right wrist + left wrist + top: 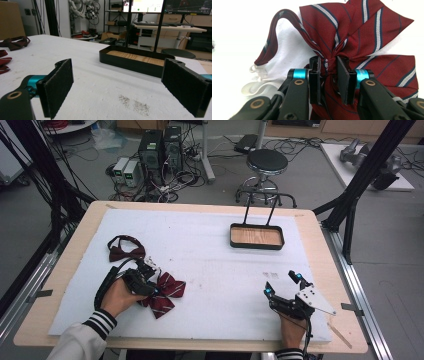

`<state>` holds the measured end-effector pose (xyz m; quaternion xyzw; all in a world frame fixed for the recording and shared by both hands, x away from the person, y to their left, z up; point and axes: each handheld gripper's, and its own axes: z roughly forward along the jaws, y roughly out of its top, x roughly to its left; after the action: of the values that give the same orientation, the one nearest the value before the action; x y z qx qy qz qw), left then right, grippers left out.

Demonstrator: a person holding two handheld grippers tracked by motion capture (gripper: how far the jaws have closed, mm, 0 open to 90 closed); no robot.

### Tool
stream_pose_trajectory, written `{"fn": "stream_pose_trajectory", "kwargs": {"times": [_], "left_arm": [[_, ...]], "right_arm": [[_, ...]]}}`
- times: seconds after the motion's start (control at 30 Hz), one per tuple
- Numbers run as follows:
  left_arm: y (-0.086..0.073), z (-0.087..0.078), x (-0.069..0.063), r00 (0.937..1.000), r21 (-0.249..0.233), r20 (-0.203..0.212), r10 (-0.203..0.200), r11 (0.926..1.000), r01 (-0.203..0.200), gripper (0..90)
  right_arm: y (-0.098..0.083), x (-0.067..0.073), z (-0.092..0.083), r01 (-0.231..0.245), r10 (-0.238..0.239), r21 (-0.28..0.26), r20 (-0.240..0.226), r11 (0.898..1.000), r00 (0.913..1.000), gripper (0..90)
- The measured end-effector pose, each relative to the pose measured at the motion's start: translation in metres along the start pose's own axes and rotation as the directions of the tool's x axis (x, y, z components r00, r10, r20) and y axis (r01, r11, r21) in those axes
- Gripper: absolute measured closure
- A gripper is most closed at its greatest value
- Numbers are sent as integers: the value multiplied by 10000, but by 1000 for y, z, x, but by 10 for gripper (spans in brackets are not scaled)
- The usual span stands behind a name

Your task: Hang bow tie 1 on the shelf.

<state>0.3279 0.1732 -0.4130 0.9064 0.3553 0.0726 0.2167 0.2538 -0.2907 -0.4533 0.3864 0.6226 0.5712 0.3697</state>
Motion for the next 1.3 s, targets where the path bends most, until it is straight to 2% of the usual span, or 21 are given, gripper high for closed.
{"fn": "stream_pose_trajectory", "kwargs": {"times": [0.33, 0.43, 0.57, 0.7, 0.8, 0.87, 1.0, 1.17, 1.27, 1.3], "left_arm": [[-1, -3, -1, 9999, -292, -4, 159, 9994, -159, 736], [0, -7, -2, 9999, -636, 24, 148, 9979, -147, 736], [2, -14, -3, 9988, -1487, 240, 436, 9881, -396, 737], [4, -19, -4, 9978, -1897, 194, 641, 9801, -593, 737], [5, -22, -5, 9978, -2185, 114, 646, 9739, -606, 737], [6, -24, -5, 9977, -2378, 21, 679, 9691, -655, 737], [9, -26, -5, 9981, -2951, -231, 566, 9535, -609, 736], [14, -28, -8, 9973, -3709, -450, 575, 9260, -701, 737], [17, -29, -10, 9960, -4146, -566, 688, 9059, -861, 737], [17, -29, -10, 9960, -4146, -566, 688, 9059, -861, 737]], "right_arm": [[0, 0, 0, 1, -1, 10, 18, 10000, 10000, 98], [0, 0, 0, -30, 30, 25, 12, 10000, 10000, 98], [0, 0, 0, -21, 21, 25, 8, 10000, 10000, 98], [0, 0, 0, -29, 29, 25, 12, 10000, 10000, 98], [0, 0, 0, -27, 27, 25, 10, 10000, 10000, 98], [0, 0, 0, -10, 10, 17, 2, 10000, 10000, 98], [0, 0, 0, -52, 52, 32, 46, 10000, 10000, 98], [0, 0, 0, -111, 111, 41, 69, 9999, 9999, 99], [0, 0, 0, -34, 33, 46, 86, 10000, 10000, 98], [0, 0, 0, -27, 27, 42, 89, 10000, 10000, 98]]}}
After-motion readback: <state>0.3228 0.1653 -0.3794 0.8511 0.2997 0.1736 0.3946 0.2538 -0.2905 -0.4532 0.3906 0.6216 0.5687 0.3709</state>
